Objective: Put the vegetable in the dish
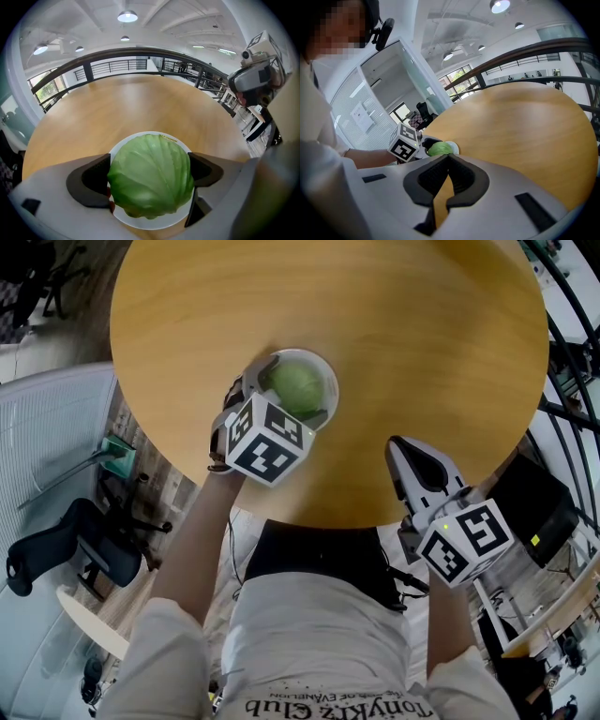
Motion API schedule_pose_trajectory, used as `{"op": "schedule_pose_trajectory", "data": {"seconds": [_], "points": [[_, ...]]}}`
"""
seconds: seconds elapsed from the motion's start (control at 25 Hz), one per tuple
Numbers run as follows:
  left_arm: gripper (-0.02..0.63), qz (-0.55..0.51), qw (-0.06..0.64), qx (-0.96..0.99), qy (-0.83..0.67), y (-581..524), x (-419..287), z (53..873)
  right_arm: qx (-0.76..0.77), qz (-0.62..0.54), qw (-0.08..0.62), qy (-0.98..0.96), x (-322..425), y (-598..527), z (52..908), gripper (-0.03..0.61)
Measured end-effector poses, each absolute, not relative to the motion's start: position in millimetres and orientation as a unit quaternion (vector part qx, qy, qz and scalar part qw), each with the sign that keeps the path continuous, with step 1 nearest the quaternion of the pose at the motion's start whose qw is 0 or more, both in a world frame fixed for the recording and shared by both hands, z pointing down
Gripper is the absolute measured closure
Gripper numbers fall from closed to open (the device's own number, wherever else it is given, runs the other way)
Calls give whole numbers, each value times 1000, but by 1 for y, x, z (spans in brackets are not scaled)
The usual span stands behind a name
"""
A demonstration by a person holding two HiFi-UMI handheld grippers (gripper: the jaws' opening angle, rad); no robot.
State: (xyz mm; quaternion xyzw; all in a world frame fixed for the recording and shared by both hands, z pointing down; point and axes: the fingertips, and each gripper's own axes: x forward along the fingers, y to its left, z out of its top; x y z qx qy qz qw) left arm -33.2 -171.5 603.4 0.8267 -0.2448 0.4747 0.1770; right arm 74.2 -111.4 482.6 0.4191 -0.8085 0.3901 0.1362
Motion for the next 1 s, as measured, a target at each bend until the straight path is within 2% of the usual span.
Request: {"op": "schedule_pose_trajectory", "data": {"seconds": [1.0], "points": [[112, 456, 158, 831, -278, -170, -40, 578, 406, 373, 139, -823, 71, -107, 467, 562]]}}
